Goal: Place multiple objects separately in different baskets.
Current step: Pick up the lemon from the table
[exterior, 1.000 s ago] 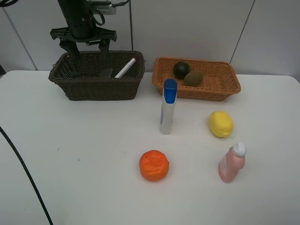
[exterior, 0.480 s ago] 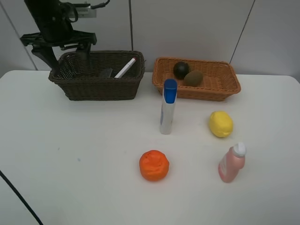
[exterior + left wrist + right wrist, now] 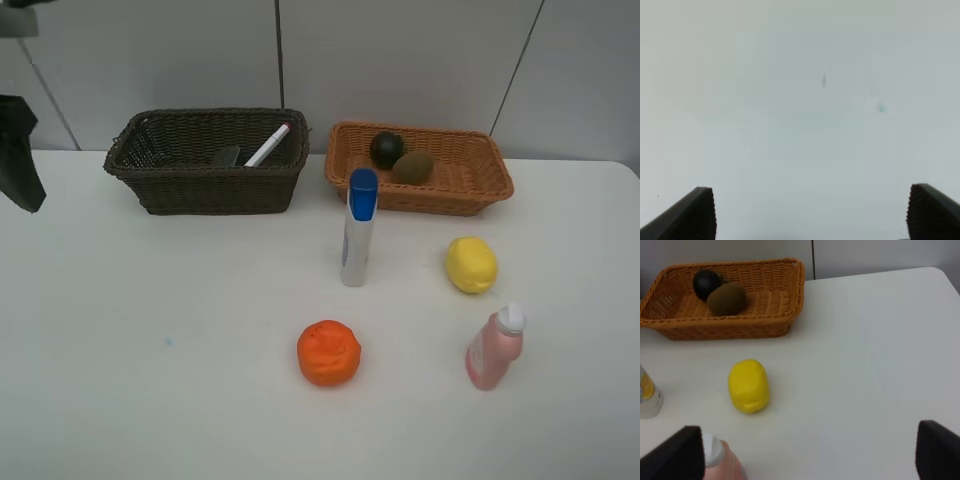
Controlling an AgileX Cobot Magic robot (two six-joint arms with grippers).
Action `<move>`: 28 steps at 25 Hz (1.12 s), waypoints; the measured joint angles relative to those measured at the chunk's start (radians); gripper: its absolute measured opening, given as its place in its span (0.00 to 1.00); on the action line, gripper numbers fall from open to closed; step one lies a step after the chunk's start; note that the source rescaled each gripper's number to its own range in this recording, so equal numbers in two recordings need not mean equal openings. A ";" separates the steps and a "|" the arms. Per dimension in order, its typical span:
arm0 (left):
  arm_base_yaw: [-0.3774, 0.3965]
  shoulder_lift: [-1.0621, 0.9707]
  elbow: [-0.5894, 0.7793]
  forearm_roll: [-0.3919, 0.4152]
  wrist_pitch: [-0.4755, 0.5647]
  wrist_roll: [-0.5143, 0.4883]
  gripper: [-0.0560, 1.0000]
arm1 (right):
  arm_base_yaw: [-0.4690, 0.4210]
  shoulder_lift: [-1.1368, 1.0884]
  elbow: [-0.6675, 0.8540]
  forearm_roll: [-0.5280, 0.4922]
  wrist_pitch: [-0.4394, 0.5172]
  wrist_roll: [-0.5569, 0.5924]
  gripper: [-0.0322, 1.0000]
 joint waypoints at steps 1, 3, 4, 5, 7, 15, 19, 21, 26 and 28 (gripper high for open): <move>0.000 -0.072 0.036 0.000 0.000 0.000 1.00 | 0.000 0.000 0.000 0.000 0.000 0.000 1.00; 0.000 -0.222 0.099 0.000 0.001 0.000 1.00 | 0.000 0.000 0.000 0.000 0.000 0.000 1.00; 0.000 -0.286 0.122 0.000 0.001 0.001 1.00 | 0.000 0.000 0.000 0.000 0.000 0.000 1.00; 0.000 -0.363 0.148 -0.003 0.002 0.008 1.00 | 0.000 0.000 0.000 0.000 0.000 0.000 1.00; 0.000 -0.499 0.195 -0.010 0.003 0.033 1.00 | 0.000 0.000 0.000 0.000 0.000 0.000 1.00; 0.000 -0.967 0.369 -0.059 0.004 0.171 1.00 | 0.000 0.000 0.000 0.000 0.000 0.000 1.00; 0.000 -1.124 0.445 -0.062 0.004 0.206 1.00 | 0.000 0.000 0.000 0.000 0.000 0.000 1.00; 0.000 -1.197 0.481 -0.063 0.004 0.206 1.00 | 0.000 0.000 0.000 0.000 0.000 0.000 1.00; 0.000 -1.237 0.502 -0.070 -0.010 0.221 1.00 | 0.000 0.000 0.000 0.000 0.000 0.000 1.00; 0.000 -1.237 0.511 -0.084 -0.032 0.229 1.00 | 0.000 0.000 0.000 0.000 0.000 0.000 1.00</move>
